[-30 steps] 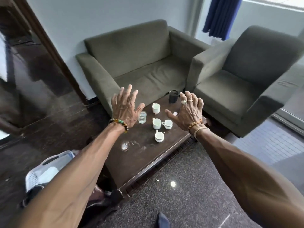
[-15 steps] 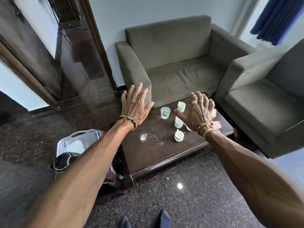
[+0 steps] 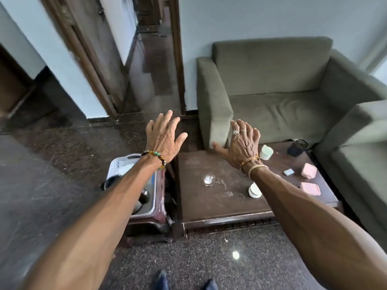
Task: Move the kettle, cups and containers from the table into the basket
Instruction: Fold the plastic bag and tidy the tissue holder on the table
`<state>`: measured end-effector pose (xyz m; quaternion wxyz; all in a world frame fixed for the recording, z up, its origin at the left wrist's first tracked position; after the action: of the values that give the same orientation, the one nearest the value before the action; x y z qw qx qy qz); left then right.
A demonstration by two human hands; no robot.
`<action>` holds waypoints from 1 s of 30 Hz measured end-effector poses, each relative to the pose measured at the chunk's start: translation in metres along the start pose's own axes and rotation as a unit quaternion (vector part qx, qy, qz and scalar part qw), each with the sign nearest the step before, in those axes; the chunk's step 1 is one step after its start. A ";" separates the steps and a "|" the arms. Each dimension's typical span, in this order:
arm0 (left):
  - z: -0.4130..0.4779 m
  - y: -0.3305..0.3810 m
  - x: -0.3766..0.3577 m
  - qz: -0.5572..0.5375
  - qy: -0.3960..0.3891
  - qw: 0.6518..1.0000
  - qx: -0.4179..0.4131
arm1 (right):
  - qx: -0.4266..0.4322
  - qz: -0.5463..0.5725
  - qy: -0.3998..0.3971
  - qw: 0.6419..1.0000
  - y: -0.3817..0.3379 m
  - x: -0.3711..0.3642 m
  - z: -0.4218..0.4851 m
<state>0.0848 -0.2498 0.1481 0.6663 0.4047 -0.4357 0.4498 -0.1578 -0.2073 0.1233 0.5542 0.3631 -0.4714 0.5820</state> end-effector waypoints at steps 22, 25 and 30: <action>-0.081 -0.246 -0.012 -0.044 -0.045 0.973 0.220 | 0.170 0.031 -0.094 0.980 -0.238 -0.093 0.021; -0.073 -0.264 -0.007 -0.043 -0.039 0.974 0.218 | 0.172 0.039 -0.087 0.981 -0.256 -0.092 0.033; -0.063 -0.284 -0.016 -0.050 -0.039 0.971 0.229 | 0.182 0.029 -0.105 0.977 -0.273 -0.109 0.046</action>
<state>0.3653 -0.2712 0.0728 0.5598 0.5853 -0.3257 0.4878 0.1208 -0.3005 0.0736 0.4092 0.5030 -0.4235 0.6326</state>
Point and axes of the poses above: each hand's wrist, its own z-axis towards the middle knuckle, its own x-axis out of the back of the hand, y = z × x, the point moved 3 cm from there along z, towards the middle knuckle, and after that the axes turned 3 degrees about x, right-handed, at the moved point
